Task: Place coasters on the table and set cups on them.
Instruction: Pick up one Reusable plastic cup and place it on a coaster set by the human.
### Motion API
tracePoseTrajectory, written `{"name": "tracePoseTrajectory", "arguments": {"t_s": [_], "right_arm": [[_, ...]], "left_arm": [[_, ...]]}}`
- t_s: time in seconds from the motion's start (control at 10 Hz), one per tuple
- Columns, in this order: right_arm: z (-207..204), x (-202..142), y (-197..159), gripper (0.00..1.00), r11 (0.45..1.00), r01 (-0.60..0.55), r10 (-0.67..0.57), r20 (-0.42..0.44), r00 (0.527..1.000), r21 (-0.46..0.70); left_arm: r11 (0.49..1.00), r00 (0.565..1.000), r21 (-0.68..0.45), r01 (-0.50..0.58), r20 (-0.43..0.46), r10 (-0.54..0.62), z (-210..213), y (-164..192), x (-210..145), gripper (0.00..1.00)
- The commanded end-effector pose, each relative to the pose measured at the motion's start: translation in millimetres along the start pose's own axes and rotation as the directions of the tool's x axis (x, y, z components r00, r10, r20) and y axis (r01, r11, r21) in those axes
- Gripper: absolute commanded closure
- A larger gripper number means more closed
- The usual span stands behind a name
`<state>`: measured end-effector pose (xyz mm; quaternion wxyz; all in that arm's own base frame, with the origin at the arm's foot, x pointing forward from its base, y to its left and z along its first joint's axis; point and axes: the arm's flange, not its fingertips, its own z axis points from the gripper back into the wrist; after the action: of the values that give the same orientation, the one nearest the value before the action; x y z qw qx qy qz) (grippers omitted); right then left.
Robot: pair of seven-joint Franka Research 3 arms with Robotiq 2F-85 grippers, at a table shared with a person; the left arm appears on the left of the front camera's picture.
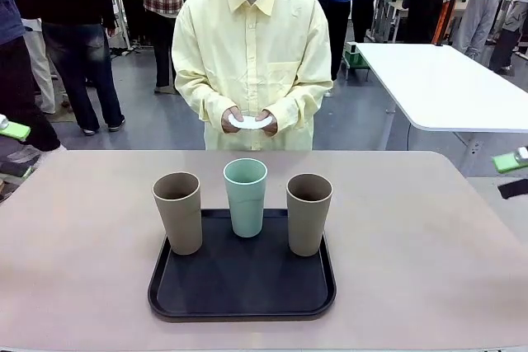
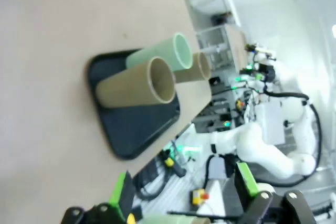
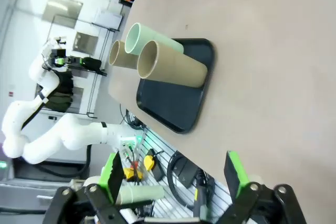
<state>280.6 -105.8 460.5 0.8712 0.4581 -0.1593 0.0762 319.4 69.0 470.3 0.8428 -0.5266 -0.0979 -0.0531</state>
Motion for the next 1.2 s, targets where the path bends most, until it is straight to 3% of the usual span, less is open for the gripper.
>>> {"name": "tracePoseTrajectory", "arguments": {"t_s": [0.0, 0.4, 0.5, 0.6, 1.1], "right_arm": [[-32, -54, -14, 0.0, 1.0, 0.013, -0.013, 0.005, 1.0, 0.019], [-20, -64, -20, 0.0, 0.999, 0.046, -0.047, 0.043, 0.998, 0.02], [-21, -63, -19, 0.0, 0.999, 0.024, -0.026, 0.049, 0.998, 0.033], [21, -25, -31, 0.0, 0.998, 0.058, -0.058, 0.018, 0.998, 0.002], [21, -25, -31, 0.0, 0.998, 0.058, -0.058, 0.018, 0.998, 0.002]], "left_arm": [[1.0, 0.999, -0.002, -0.027, 0.034, 0.027, 8, -2, -6, 0.0], [0.997, 0.99, 0.003, -0.078, 0.121, 0.077, 12, 1, -22, 0.0], [0.994, 0.989, 0.06, -0.089, 0.122, 0.081, 11, -1, -21, 0.0], [0.998, 0.993, 0.005, -0.065, 0.094, 0.064, 26, 4, -14, 0.0], [0.998, 0.993, 0.005, -0.065, 0.094, 0.064, 26, 4, -14, 0.0]]}}
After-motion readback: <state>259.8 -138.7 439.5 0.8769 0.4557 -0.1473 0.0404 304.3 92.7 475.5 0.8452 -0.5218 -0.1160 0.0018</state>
